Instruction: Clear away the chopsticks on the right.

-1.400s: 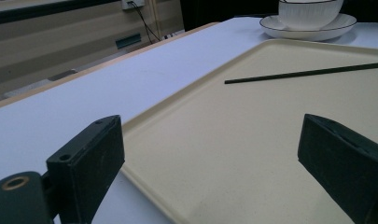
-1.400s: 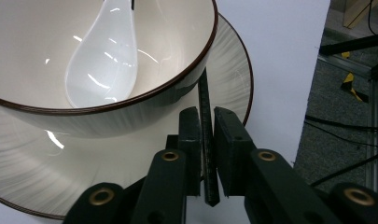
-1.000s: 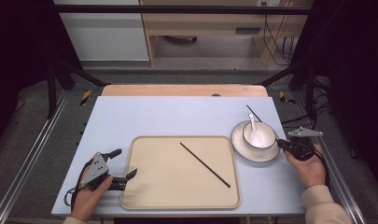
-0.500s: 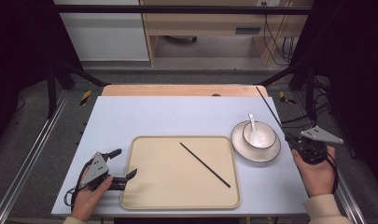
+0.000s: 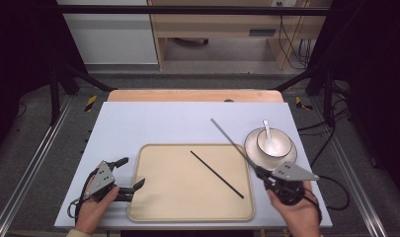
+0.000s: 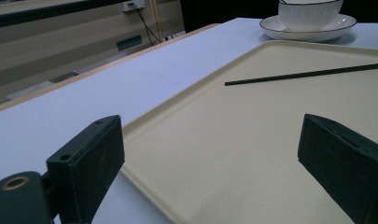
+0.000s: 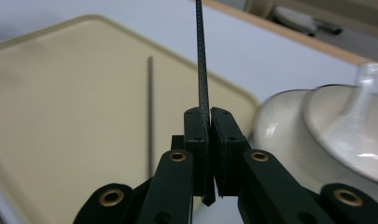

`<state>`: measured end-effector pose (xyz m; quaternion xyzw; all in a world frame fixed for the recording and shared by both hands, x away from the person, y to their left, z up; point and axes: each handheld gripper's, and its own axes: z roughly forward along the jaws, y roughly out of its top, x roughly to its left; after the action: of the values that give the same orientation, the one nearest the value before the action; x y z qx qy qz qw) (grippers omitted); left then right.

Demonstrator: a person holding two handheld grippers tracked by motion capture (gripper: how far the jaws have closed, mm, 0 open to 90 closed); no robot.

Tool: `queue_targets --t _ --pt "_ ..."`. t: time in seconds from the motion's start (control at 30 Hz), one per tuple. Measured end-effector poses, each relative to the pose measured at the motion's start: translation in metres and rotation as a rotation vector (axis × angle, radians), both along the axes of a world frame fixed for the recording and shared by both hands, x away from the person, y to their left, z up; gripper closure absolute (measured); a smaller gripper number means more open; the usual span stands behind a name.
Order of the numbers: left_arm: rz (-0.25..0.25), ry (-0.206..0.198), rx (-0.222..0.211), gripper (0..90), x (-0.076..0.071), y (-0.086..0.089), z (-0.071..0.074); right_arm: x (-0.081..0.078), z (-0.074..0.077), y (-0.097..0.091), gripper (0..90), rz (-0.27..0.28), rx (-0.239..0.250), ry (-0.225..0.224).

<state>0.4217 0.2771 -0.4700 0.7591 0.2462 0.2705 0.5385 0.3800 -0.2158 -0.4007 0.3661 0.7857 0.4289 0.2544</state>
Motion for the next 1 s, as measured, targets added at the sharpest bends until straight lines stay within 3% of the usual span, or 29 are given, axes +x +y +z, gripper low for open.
queue_targets --t 0.1,0.13,0.17,0.27,0.77,0.8,0.87,0.97,1.0 --pt "0.001 -0.003 0.001 6.9 0.000 0.000 0.000 -0.005 -0.011 0.015 85.7 0.038 -0.014 0.031" --pt "0.001 -0.003 -0.008 6.9 -0.001 -0.001 0.000 -0.006 -0.016 0.020 85.7 0.050 -0.011 0.048" --pt "0.000 -0.003 -0.004 6.9 0.000 -0.001 0.000 -0.008 -0.027 0.029 85.7 0.059 -0.008 0.097" --pt "0.000 -0.002 -0.006 6.9 0.000 -0.001 0.000 -0.009 -0.038 0.039 85.6 0.077 -0.019 0.133" --pt "-0.004 -0.006 0.001 7.0 0.000 -0.001 0.001 -0.003 -0.060 0.054 85.4 0.079 -0.050 0.252" --pt "0.001 -0.014 0.005 7.0 -0.001 -0.002 0.002 -0.001 -0.064 0.054 84.4 0.094 -0.042 0.290" --pt "0.005 -0.021 0.004 7.8 -0.001 -0.002 0.003 -0.001 -0.064 0.052 81.8 0.092 -0.024 0.285" --pt "0.000 -0.023 0.004 8.0 -0.002 -0.002 0.004 -0.001 -0.058 0.045 78.6 0.089 -0.004 0.228" --pt "0.000 -0.023 0.004 8.0 -0.002 -0.002 0.004 -0.001 -0.058 0.045 78.6 0.089 -0.004 0.228"
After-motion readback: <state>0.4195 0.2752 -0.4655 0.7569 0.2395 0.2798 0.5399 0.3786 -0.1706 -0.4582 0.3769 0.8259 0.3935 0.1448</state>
